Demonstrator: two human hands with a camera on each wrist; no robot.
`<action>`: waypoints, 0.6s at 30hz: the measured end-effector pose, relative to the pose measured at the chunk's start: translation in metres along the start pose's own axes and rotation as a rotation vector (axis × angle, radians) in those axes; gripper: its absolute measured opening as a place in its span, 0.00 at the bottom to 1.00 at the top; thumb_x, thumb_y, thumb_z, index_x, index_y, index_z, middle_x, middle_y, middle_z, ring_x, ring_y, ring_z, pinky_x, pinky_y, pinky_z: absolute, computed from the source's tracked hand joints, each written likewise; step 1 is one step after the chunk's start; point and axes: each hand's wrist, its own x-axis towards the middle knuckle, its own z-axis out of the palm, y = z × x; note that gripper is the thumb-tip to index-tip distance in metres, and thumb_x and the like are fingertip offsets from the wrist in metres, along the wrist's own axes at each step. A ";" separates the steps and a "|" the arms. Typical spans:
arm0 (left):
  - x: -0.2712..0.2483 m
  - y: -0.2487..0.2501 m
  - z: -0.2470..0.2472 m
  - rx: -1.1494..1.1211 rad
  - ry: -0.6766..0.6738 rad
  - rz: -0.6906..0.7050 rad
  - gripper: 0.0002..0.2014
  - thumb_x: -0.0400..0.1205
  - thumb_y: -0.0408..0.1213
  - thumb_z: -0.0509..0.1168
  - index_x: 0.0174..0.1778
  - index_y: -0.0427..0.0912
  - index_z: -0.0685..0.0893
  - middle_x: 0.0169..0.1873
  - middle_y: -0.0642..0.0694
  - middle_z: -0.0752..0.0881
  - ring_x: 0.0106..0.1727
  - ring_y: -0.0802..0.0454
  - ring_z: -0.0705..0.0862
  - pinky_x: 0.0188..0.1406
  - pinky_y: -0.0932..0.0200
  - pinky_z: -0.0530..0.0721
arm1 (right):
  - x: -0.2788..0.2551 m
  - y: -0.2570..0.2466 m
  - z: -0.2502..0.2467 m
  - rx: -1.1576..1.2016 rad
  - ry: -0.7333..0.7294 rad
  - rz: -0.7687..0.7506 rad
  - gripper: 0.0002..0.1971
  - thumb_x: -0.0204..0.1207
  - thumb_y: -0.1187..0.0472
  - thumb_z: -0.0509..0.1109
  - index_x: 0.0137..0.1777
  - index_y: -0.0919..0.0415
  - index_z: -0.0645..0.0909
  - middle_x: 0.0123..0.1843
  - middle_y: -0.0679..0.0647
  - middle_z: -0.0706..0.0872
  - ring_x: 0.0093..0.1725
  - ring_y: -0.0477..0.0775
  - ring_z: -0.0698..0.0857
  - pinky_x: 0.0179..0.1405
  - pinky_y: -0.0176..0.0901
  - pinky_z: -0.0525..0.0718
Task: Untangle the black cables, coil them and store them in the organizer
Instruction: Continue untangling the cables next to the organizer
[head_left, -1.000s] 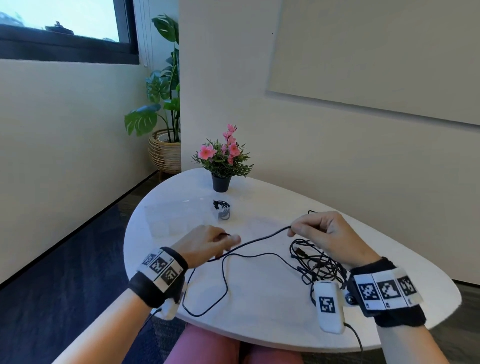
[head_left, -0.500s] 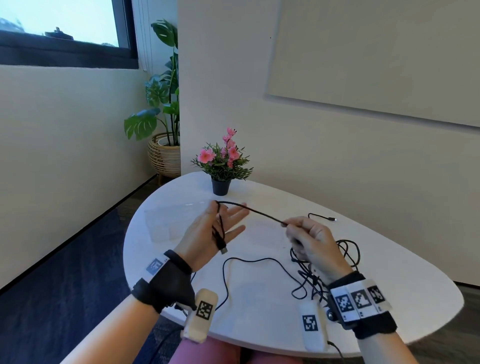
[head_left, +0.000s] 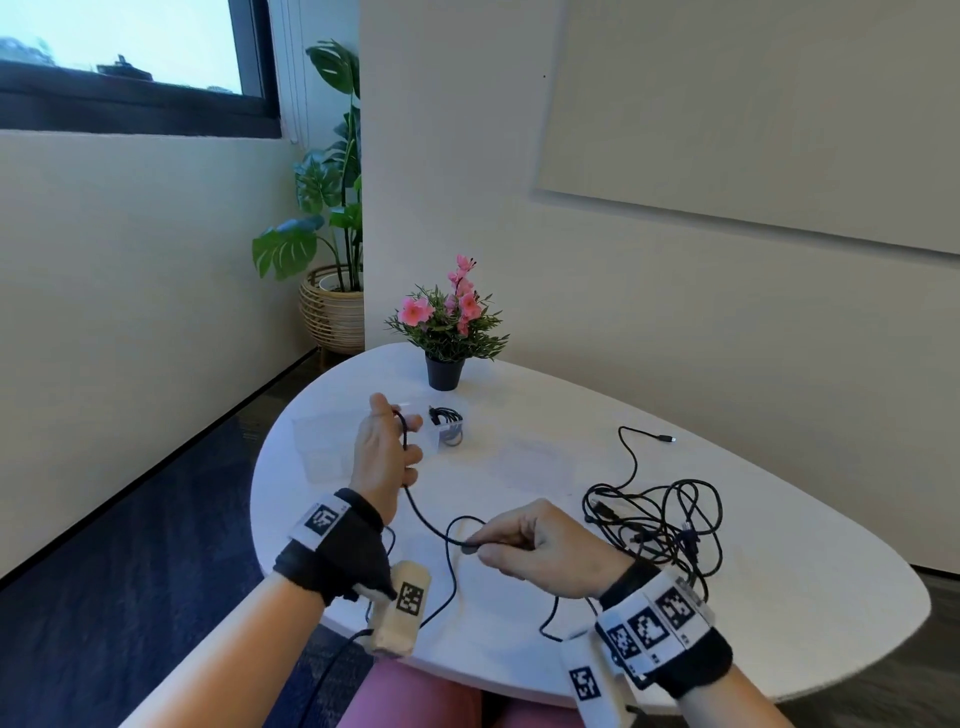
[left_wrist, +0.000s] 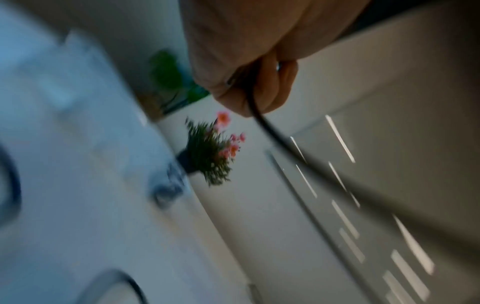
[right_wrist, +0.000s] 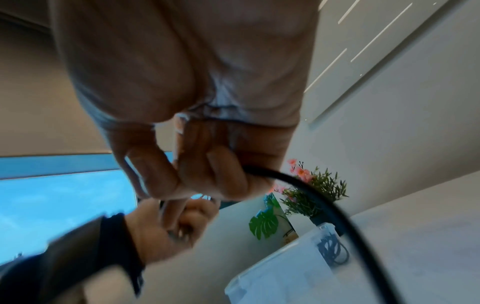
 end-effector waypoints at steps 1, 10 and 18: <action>0.000 -0.003 -0.001 0.187 -0.041 0.068 0.21 0.88 0.55 0.41 0.49 0.44 0.73 0.39 0.47 0.77 0.26 0.55 0.65 0.19 0.65 0.63 | -0.001 -0.006 -0.006 -0.015 0.003 -0.022 0.08 0.80 0.67 0.66 0.52 0.67 0.86 0.23 0.36 0.80 0.26 0.36 0.74 0.32 0.29 0.70; -0.031 -0.020 0.010 0.782 -0.747 0.198 0.25 0.78 0.62 0.57 0.39 0.43 0.85 0.29 0.54 0.84 0.27 0.64 0.77 0.32 0.67 0.72 | 0.012 -0.014 -0.037 0.048 0.459 -0.099 0.05 0.75 0.66 0.72 0.42 0.59 0.90 0.30 0.51 0.86 0.29 0.42 0.75 0.34 0.35 0.75; -0.035 -0.012 0.020 0.126 -0.590 0.070 0.17 0.87 0.42 0.50 0.36 0.38 0.74 0.25 0.49 0.80 0.29 0.54 0.78 0.34 0.60 0.81 | 0.011 0.006 -0.033 0.432 0.672 0.005 0.07 0.72 0.63 0.75 0.39 0.69 0.83 0.23 0.52 0.76 0.16 0.43 0.65 0.15 0.31 0.63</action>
